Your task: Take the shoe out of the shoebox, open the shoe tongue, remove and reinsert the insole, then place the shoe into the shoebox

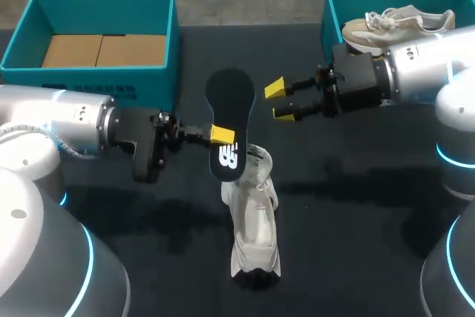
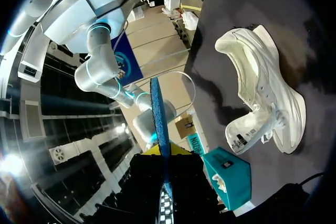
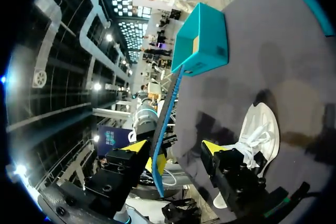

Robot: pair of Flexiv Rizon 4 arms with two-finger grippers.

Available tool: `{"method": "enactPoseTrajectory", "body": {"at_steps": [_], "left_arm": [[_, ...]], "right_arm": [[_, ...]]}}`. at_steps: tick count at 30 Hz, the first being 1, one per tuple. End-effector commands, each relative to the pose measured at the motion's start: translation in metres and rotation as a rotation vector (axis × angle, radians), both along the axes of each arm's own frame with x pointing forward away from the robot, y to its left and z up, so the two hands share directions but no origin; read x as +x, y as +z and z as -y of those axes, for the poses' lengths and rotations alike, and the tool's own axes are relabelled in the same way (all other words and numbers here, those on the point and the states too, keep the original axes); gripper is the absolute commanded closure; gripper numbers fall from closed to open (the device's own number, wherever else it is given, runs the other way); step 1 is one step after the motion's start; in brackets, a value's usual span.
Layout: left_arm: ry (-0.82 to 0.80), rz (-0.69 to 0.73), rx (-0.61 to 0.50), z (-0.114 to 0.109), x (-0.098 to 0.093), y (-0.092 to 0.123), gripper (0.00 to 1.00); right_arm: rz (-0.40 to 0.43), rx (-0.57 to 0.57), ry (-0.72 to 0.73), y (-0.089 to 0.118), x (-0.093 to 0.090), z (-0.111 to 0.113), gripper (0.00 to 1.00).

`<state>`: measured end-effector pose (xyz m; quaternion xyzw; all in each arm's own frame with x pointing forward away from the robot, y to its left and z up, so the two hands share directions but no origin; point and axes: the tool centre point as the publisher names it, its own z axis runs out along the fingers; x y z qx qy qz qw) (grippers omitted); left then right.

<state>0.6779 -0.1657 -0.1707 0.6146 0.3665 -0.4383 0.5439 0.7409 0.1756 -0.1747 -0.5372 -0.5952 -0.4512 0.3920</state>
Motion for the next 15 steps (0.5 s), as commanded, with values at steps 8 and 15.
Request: {"method": "enactPoseTrajectory", "body": {"at_steps": [8,15], "left_arm": [[0.002,0.002,-0.001,0.002,-0.001,-0.001,1.0],[0.028,0.025,0.004,0.003,0.004,-0.003,1.0]], "right_arm": [[-0.014,0.01,-0.01,0.003,-0.005,-0.017,0.3],[-0.028,0.019,-0.02,0.004,-0.01,-0.023,0.2]]}}
